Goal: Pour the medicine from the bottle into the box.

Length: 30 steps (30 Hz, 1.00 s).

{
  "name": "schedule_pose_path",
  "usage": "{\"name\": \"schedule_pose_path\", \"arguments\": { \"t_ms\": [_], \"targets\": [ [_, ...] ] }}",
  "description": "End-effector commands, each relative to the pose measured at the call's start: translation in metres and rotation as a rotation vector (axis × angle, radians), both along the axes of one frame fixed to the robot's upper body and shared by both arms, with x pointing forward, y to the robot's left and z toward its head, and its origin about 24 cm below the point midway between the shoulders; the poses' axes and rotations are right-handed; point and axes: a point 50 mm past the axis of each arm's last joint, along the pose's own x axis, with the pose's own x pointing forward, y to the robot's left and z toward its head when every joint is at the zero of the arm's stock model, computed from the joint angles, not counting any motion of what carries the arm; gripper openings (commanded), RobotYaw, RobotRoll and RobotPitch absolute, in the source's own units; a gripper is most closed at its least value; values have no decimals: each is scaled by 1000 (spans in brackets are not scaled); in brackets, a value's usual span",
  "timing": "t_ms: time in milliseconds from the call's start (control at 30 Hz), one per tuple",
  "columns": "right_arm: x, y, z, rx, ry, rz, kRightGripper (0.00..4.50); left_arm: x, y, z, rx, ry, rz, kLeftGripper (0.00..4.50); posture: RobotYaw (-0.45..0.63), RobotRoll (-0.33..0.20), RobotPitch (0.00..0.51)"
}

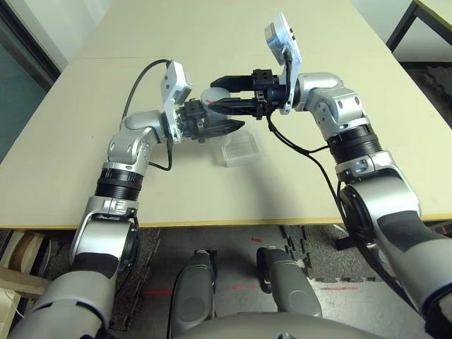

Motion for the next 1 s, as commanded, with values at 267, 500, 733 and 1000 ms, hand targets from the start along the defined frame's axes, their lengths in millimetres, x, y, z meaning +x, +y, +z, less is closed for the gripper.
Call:
{"name": "schedule_pose_path", "arguments": {
  "t_ms": [267, 500, 733, 1000],
  "targets": [
    [-26, 2, 5, 24, -80, 389, 2562, -2, 0, 3, -2, 18, -30, 2714, -81, 0, 138],
    [-21, 7, 11, 64, -73, 394, 2562, -4, 0, 3, -5, 20, -32, 2714, -71, 0, 138],
    [-6, 2, 13, 140, -3, 286, 4261, -6, 0, 2, -7, 26, -35, 2714, -66, 0, 137],
    [2, -10, 11, 152, 31, 231, 4500, -6, 0, 0, -5, 30, -27, 2714, -71, 0, 140]
  ]
}}
